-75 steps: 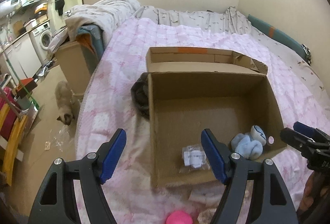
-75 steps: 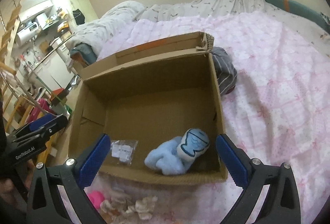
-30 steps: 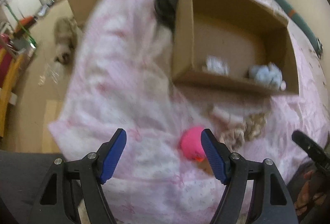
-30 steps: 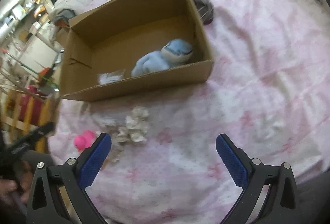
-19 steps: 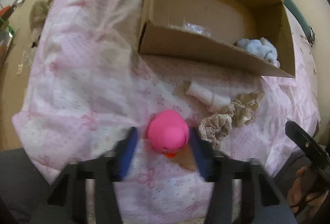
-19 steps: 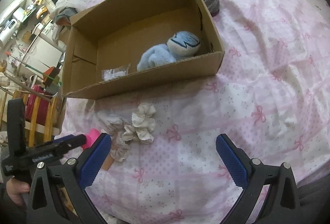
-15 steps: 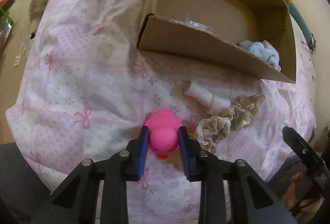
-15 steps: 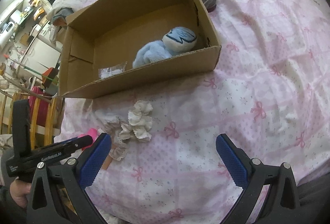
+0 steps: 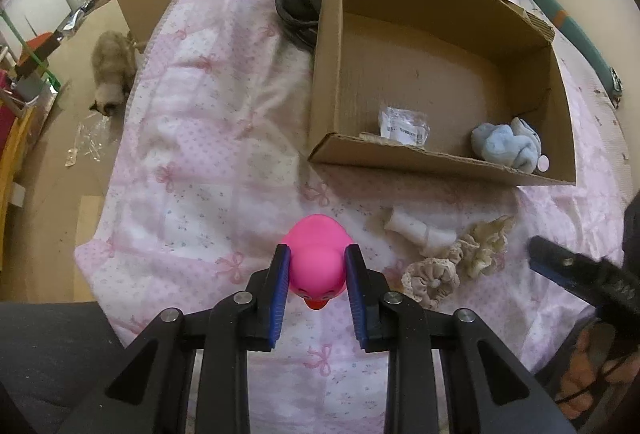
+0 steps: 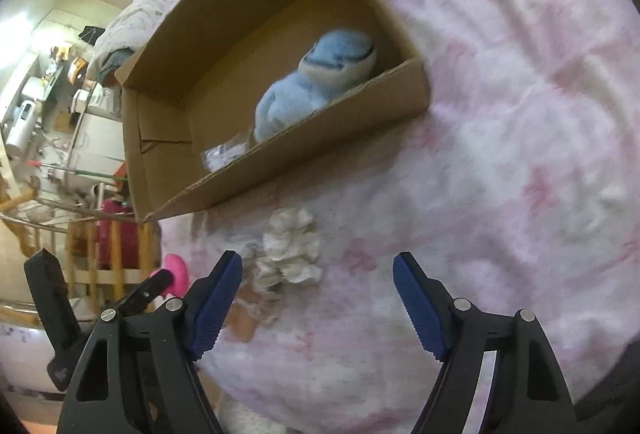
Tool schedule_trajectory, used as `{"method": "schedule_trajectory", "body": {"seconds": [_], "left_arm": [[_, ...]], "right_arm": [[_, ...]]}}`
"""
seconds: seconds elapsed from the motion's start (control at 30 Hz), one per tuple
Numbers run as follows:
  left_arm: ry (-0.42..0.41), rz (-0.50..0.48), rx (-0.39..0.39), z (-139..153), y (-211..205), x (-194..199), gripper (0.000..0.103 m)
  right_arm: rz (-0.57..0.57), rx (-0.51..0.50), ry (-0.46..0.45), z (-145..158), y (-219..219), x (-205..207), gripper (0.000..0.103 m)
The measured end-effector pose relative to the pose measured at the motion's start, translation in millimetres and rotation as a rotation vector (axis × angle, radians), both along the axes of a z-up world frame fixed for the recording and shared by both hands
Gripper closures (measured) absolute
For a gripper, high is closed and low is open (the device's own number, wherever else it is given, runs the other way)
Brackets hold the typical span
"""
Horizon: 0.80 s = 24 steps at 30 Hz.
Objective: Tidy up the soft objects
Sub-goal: 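Grasp the pink rubber duck with the left gripper while the right grasps a white scrunchie, then carry the pink duck and white scrunchie into the box with both grippers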
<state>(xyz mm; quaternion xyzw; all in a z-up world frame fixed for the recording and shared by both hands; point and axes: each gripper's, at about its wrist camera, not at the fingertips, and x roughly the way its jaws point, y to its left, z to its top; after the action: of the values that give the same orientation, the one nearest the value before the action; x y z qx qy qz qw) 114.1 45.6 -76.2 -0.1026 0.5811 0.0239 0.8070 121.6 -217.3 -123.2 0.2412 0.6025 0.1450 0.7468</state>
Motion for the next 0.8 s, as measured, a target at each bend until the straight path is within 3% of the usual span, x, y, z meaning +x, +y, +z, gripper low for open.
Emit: {"method": "schedule_trajectory", "body": {"seconds": [0.13, 0.2, 0.3, 0.33, 0.37, 0.43, 0.47, 0.8], "left_arm": [[0.008, -0.013, -0.006, -2.8, -4.0, 1.6, 0.078], [0.008, -0.013, -0.015, -3.9, -5.9, 1.3, 0.078], [0.005, -0.011, -0.025, -3.7, -6.5, 1.3, 0.078], [0.003, -0.011, -0.02, -3.7, -6.8, 1.5, 0.078], [0.004, -0.012, -0.021, -3.8, -7.6, 1.3, 0.078], [0.005, -0.014, -0.023, -4.0, -8.2, 1.2, 0.078], [0.003, -0.013, -0.022, -3.9, -8.0, 1.1, 0.078], [-0.02, -0.006, -0.014, 0.3, -7.3, -3.1, 0.078]], "right_arm": [[0.073, -0.049, -0.022, -4.4, 28.9, 5.7, 0.024], [0.096, -0.039, -0.021, -7.7, 39.9, 8.9, 0.036], [0.099, -0.048, -0.008, -16.6, 47.2, 13.3, 0.045], [0.092, -0.051, -0.009, -19.7, 47.1, 14.1, 0.051], [0.084, -0.053, -0.009, -22.1, 46.2, 14.5, 0.068], [0.074, -0.04, 0.0, -24.6, 42.0, 13.5, 0.078], [0.076, -0.038, -0.011, -22.2, 40.5, 11.5, 0.089], [0.091, -0.005, -0.131, 26.7, 29.6, -12.1, 0.09]]}}
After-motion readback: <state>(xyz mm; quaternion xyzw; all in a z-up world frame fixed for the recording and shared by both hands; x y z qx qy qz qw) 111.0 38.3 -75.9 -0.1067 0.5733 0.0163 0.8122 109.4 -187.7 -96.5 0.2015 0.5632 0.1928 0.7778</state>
